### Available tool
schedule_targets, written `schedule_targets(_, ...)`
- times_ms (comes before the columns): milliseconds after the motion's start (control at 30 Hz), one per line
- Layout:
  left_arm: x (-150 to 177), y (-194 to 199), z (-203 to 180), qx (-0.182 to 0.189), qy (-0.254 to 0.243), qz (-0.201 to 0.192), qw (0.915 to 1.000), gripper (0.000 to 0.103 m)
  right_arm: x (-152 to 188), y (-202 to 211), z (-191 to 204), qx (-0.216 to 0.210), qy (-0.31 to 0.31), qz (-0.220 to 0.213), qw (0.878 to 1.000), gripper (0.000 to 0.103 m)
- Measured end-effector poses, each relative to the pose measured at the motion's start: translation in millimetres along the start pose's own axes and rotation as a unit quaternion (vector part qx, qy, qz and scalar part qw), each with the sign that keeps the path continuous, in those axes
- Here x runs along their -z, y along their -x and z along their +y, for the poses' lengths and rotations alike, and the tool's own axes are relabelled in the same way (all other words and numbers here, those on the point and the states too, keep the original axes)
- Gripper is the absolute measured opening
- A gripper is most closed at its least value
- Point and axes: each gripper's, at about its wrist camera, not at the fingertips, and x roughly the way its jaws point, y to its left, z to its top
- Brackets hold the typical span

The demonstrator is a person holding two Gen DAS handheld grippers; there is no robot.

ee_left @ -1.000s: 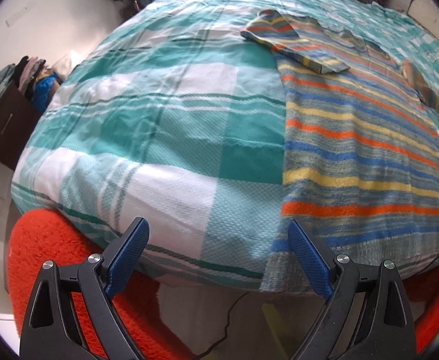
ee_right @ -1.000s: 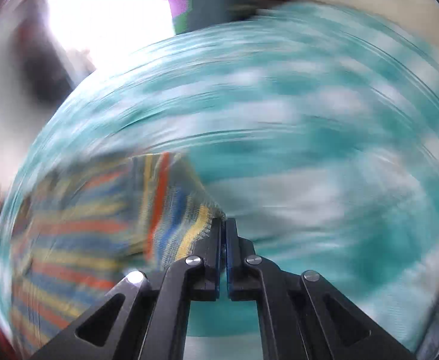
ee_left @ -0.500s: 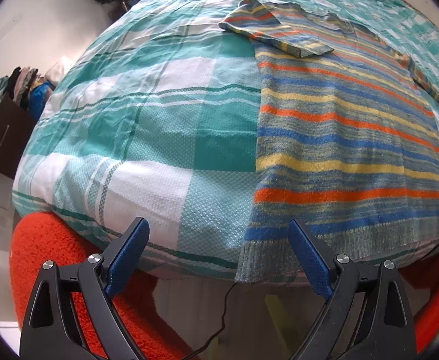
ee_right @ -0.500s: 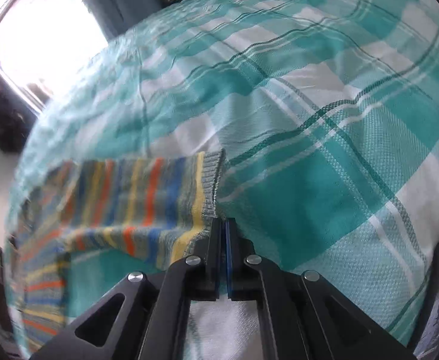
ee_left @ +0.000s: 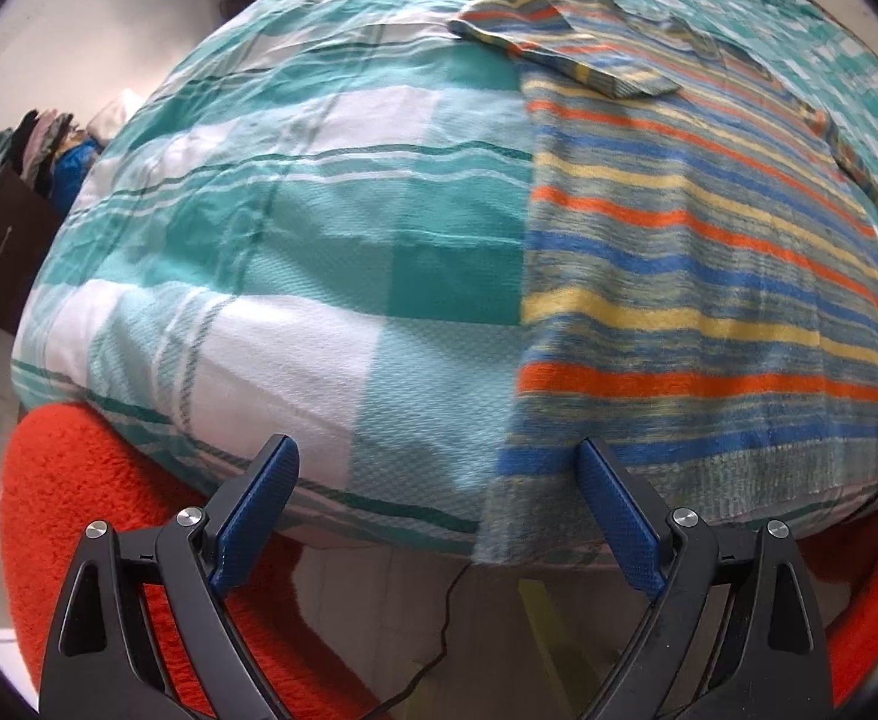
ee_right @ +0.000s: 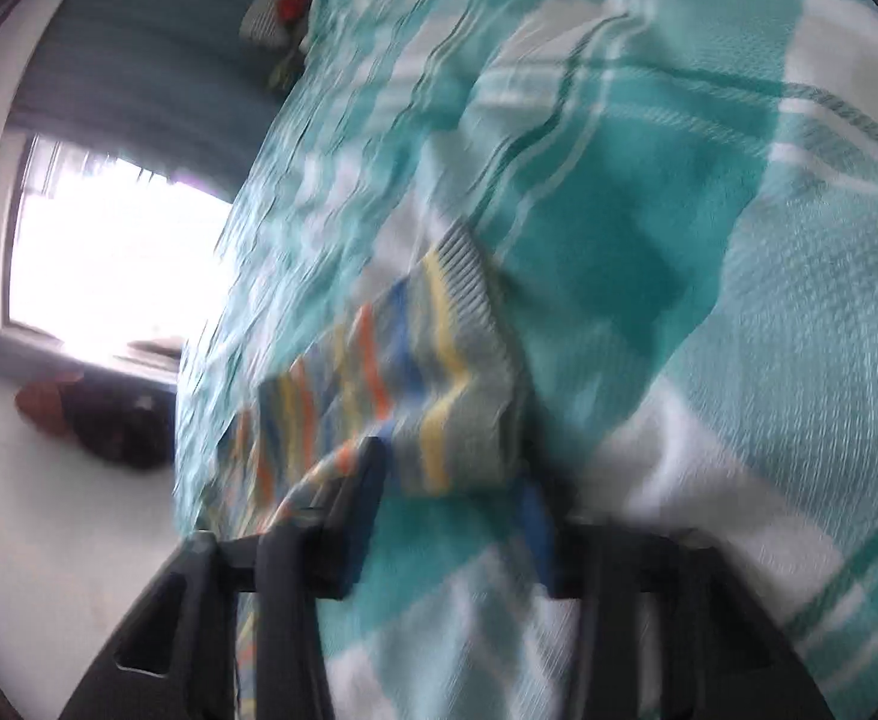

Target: Fold small clothes

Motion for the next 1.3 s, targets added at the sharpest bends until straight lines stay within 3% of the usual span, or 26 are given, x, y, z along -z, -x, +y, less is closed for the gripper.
schedule_targets(100, 0.1, -0.3, 12.2, 0.001, 0.021, 0.003, 0.9998, 0.094, 4.3, 15.6, 6.6, 0.049, 0.013, -0.012, 0.999, 0.004)
schedule_targets(167, -0.5, -4.7, 14.4, 0.004, 0.027, 0.01, 0.9996, 0.094, 4.8, 20.5, 22.1, 0.116, 0.083, -0.029, 0.989, 0.003)
schedule_targets(200, -1.5, -7.8, 13.2, 0.006, 0.025, 0.015, 0.9996, 0.094, 3.0, 13.1, 21.7, 0.13, 0.092, -0.013, 0.987, 0.003)
schedule_targets(233, -2.3, -8.5, 11.9, 0.004, 0.022, 0.016, 0.9996, 0.094, 3.3, 2.7, 17.9, 0.139, 0.087, 0.013, 0.986, 0.004)
schedule_targets(367, -8.6, 4.4, 8.4, -0.007, -0.001, -0.001, 1.0, 0.094, 3.0, 0.6, 24.6, 0.149, 0.116, 0.018, 0.982, 0.006)
schedule_targets(467, -23.6, 28.4, 16.1, -0.008, -0.006, -0.026, 0.9996, 0.094, 7.7, 10.0, 29.4, 0.14, 0.137, 0.018, 0.98, 0.028)
schedule_targets(533, -44.1, 56.5, 23.8, 0.0, -0.006, -0.063, 0.998, 0.094, 17.5, 31.2, 33.0, 0.149, 0.153, -0.003, 0.977, 0.06)
schedule_targets(567, -52.2, 66.7, 25.4, 0.003, -0.008, -0.077, 0.997, 0.094, 25.7, 48.8, 37.9, 0.165, 0.169, -0.028, 0.971, 0.066)
schedule_targets(667, -87.2, 107.3, 19.4, 0.022, -0.029, -0.137, 0.9899, 0.095, 50.5, 88.9, 45.7, 0.181, 0.203, -0.071, 0.96, 0.07)
schedule_targets(800, -138.2, 134.1, -16.1, 0.064, -0.095, -0.19, 0.9751, 0.099, 103.4, 124.0, 66.1, 0.143, 0.255, -0.072, 0.953, 0.07)
schedule_targets(900, -166.3, 107.7, -56.5, 0.097, -0.151, -0.164, 0.9701, 0.099, 173.3, 128.8, 90.5, 0.093, 0.333, -0.037, 0.938, 0.072)
schedule_targets(1033, -176.7, 33.7, -115.4, 0.074, -0.211, -0.118, 0.9674, 0.097, 252.2, 112.0, 102.5, 0.059, 0.402, 0.012, 0.913, 0.074)
schedule_targets(1067, -175.1, 16.4, -129.3, 0.057, -0.238, -0.118, 0.9623, 0.094, 265.8, 106.1, 105.4, 0.05, 0.418, 0.033, 0.907, 0.074)
schedule_targets(1133, -172.2, -17.1, -149.3, 0.005, -0.284, -0.122, 0.9511, 0.079, 285.5, 97.8, 112.6, 0.037, 0.453, 0.063, 0.889, 0.074)
schedule_targets(1233, -176.6, -49.6, -153.7, -0.012, -0.288, -0.109, 0.9514, 0.072, 306.0, 97.9, 118.7, 0.027, 0.495, 0.072, 0.866, 0.074)
schedule_targets(1300, -181.1, -62.2, -151.5, -0.018, -0.285, -0.113, 0.9516, 0.068, 312.4, 93.0, 117.9, 0.026, 0.505, 0.084, 0.859, 0.074)
